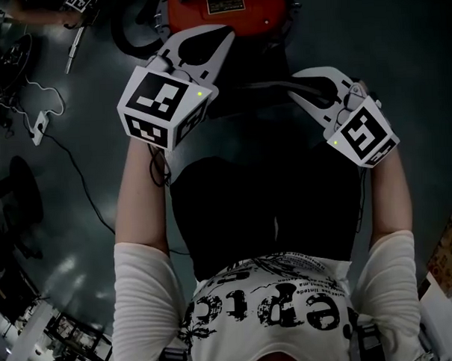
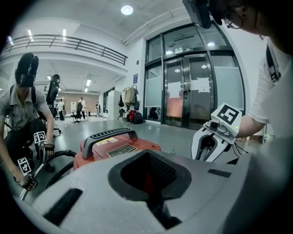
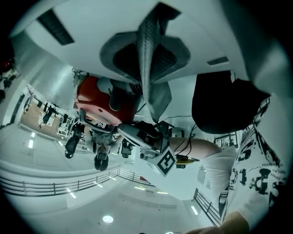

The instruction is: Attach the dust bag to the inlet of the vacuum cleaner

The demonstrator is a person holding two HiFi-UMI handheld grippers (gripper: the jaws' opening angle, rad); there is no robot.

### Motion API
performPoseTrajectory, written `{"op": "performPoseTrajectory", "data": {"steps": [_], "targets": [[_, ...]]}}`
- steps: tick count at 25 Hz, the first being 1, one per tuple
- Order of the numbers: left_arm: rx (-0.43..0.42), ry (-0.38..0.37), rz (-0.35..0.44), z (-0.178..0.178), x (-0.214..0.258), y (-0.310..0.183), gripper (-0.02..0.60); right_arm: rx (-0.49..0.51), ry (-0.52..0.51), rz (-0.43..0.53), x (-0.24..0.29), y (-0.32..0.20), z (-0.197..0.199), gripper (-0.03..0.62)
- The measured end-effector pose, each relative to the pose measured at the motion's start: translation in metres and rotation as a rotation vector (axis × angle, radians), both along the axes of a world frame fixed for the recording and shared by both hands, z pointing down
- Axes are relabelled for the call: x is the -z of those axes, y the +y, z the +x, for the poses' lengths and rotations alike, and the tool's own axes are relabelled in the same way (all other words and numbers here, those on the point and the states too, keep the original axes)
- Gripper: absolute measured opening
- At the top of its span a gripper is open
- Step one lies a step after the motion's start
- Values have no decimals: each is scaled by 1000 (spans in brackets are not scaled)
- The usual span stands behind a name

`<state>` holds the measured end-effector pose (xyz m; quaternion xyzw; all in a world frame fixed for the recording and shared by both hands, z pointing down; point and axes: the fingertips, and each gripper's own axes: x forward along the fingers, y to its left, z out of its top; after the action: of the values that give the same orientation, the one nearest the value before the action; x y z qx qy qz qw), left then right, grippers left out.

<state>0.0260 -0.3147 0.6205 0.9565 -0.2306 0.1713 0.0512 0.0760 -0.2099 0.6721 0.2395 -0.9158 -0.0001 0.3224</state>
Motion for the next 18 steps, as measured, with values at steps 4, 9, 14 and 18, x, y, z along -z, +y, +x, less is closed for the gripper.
{"op": "performPoseTrajectory", "data": {"steps": [4,9,14,18], "targets": [[-13,-14,11,7,7,-1,2,-50,-65,-39,2,-3,16,40],[-3,4,-5,0,7,-1,2,-26,-32,-16,5,-6,0,43],[-12,-3,3,0,6,-1,2,-43,-52,-43,2,-4,5,46],[-3,-7,13,-1,7,-2,2,-82,-97,-86,0,-5,7,53]]}}
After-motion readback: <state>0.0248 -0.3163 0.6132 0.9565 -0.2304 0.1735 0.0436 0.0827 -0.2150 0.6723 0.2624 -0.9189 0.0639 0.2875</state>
